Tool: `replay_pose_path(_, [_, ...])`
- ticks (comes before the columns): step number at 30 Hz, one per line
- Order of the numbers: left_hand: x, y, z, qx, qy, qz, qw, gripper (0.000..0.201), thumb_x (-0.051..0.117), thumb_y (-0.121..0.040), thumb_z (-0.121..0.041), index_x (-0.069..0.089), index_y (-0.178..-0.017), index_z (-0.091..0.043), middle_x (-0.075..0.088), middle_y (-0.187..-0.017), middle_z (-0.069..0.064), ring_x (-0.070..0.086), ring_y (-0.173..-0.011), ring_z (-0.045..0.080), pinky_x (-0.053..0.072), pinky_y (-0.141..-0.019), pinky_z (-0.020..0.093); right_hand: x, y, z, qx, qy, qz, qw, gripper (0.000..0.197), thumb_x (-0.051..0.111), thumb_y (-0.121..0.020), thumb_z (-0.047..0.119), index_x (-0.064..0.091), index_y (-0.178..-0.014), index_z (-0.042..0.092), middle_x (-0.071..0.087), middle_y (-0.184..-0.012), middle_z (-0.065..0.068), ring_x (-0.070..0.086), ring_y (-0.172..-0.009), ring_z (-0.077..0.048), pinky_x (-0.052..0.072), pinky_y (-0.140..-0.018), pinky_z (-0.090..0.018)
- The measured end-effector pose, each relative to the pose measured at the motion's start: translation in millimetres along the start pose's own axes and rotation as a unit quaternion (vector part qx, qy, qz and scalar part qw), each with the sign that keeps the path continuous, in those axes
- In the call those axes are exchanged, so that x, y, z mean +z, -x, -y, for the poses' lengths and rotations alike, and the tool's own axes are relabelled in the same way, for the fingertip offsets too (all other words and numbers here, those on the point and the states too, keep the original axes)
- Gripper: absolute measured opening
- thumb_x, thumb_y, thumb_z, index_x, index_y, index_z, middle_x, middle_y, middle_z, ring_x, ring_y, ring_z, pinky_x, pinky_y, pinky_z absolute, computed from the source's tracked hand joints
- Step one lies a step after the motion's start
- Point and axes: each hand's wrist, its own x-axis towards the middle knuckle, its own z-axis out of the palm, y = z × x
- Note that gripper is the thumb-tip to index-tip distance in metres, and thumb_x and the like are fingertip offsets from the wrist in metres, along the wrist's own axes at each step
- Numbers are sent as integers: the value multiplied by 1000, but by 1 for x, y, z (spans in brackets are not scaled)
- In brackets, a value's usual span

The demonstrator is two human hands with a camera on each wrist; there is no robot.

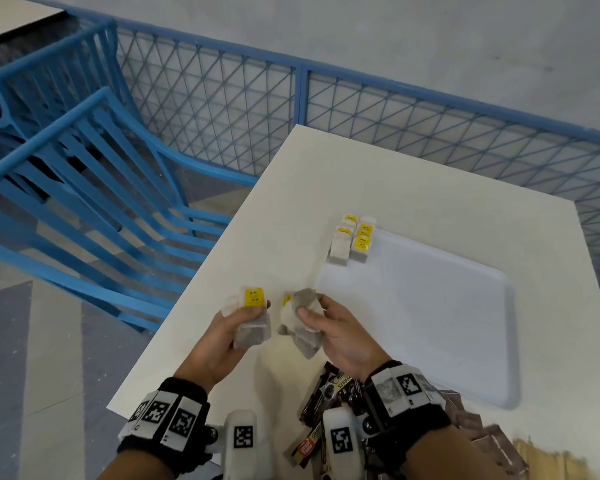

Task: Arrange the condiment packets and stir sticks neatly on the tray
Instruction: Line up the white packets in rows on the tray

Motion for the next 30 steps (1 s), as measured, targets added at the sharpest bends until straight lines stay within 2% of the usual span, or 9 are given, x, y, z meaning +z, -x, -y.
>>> replay_pose_path(2, [5, 0, -2, -8, 23, 38, 999, 10, 71, -62, -17, 76, -70, -14, 69, -75, 2, 67, -73, 15, 55, -66, 25, 4, 1, -4, 11, -16, 6, 1000, 41, 65, -81, 14, 51, -118, 3, 62, -107, -12, 61, -94, -24, 51, -83, -30])
replay_pose_path(5, [9, -3, -2, -19, 53, 93, 994, 43, 90, -38, -28, 76, -75, -12, 71, -80, 5, 68, -75, 17, 56, -68, 26, 9, 1, -6, 12, -66, 18, 998, 30, 62, -84, 11, 53, -112, 8, 63, -97, -6, 63, -82, -16, 53, -72, -26])
replay_pose_path(7, [12, -3, -2, -28, 55, 106, 992, 50, 91, -34, -32, 76, -77, -11, 70, -80, 7, 68, -72, 18, 56, -67, 28, 11, 1, -6, 21, -84, 38, 995, 28, 57, -87, 11, 52, -114, 9, 62, -99, -6, 62, -84, -18, 54, -76, -33])
replay_pose_path(10, [15, -3, -5, -34, 49, 104, 993, 50, 89, -39, -31, 74, -81, -9, 68, -81, 10, 66, -71, 21, 54, -64, 31, 9, 2, -3, 28, -70, 55, 996, 25, 49, -92, 6, 51, -117, 7, 61, -106, -9, 60, -92, -24, 53, -82, -40])
replay_pose_path(15, [14, -1, -6, -30, 30, 43, 998, 13, 63, -71, -10, 76, -72, -13, 70, -81, 5, 65, -78, 18, 55, -68, 29, 1, 1, 3, 7, 13, -6, 1000, 24, 52, -91, 5, 53, -115, 6, 62, -106, -10, 61, -89, -25, 53, -72, -29])
replay_pose_path(21, [5, -4, -2, -56, 60, -5, 997, 19, 50, -89, 1, 57, -106, -4, 67, -101, 13, 67, -86, 23, 59, -73, 36, 1, 10, 23, -51, 75, -20, 996, 20, 50, -93, 10, 55, -113, 12, 64, -103, -3, 62, -89, -15, 52, -67, -21])
replay_pose_path(25, [19, 0, -2, -83, -17, 32, 996, 25, 56, -81, -29, 65, -99, -15, 68, -93, 7, 67, -76, 15, 56, -67, 30, 17, 12, 20, -67, 153, 38, 985, 20, 54, -93, 13, 55, -112, 14, 65, -100, 2, 62, -92, -12, 51, -77, -24])
replay_pose_path(28, [28, 3, -5, -129, 7, 46, 991, 47, 50, -82, -50, 72, -99, -13, 70, -92, 12, 68, -80, 24, 51, -83, 42, 27, 8, 12, -111, 281, 41, 952, 18, 55, -93, 18, 55, -111, 18, 65, -101, 5, 62, -93, -9, 50, -83, -25])
replay_pose_path(30, [28, 2, -6, -146, 46, 44, 987, 59, 48, -81, -57, 69, -109, -9, 69, -99, 16, 69, -86, 28, 56, -81, 44, 30, 4, 8, -157, 361, 28, 919, 20, 54, -93, 21, 54, -112, 16, 64, -102, 3, 62, -95, -11, 50, -84, -26])
